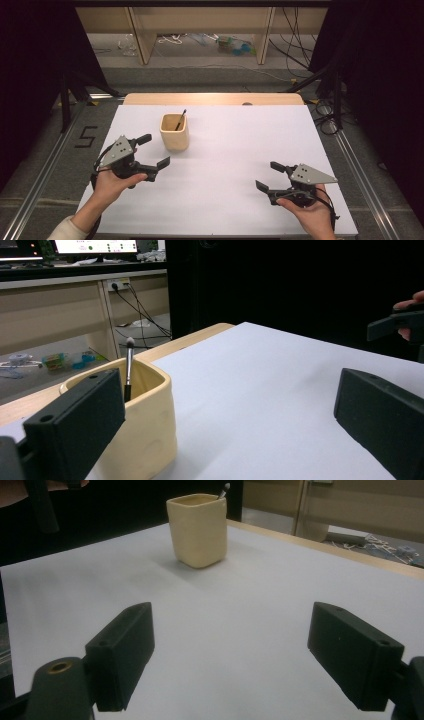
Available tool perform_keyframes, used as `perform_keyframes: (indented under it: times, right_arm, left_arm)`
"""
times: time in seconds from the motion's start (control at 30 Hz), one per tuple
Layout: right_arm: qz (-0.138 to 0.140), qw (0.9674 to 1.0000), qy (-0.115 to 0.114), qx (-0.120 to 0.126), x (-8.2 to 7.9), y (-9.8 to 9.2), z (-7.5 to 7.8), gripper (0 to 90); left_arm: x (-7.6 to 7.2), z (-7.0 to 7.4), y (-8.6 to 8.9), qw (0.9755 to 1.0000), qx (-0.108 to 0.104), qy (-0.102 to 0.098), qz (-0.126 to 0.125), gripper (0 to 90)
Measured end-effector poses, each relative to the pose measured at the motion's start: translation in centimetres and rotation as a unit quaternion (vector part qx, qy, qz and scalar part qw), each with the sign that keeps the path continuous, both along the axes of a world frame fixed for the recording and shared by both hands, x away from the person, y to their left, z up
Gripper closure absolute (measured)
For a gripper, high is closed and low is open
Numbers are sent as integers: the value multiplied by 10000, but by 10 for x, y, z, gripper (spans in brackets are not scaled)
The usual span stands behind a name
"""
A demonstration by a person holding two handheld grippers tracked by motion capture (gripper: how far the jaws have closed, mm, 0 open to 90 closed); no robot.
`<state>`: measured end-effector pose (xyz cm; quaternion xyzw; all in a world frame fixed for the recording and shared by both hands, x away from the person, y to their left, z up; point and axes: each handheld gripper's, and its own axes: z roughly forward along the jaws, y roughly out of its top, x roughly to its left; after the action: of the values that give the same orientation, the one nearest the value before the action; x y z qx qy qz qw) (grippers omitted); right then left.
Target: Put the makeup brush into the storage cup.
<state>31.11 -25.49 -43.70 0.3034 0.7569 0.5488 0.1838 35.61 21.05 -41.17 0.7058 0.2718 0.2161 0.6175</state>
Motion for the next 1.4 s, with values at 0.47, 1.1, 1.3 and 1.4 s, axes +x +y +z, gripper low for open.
perform_keyframes:
  times: [0.47, 1.1, 1.3, 1.4]
  right_arm:
    - [-6, 9999, -127, -35, 1, 0, 0, 199]
    - [20, 9999, -129, -35, 1, 0, 0, 198]
    - [-11, 9999, -65, -134, 0, -1, 1, 198]
    - [21, 9999, -129, -40, 1, 0, 0, 199]
  left_arm:
    - [-20, -8, 0, 9999, 17, 6, -159, 8]
    - [-41, -20, 5, 9999, 0, 41, -161, 6]
    - [-45, -24, 1, 9997, -63, 99, -202, 6]
    - [-48, -25, -2, 9996, -63, 123, -234, 5]
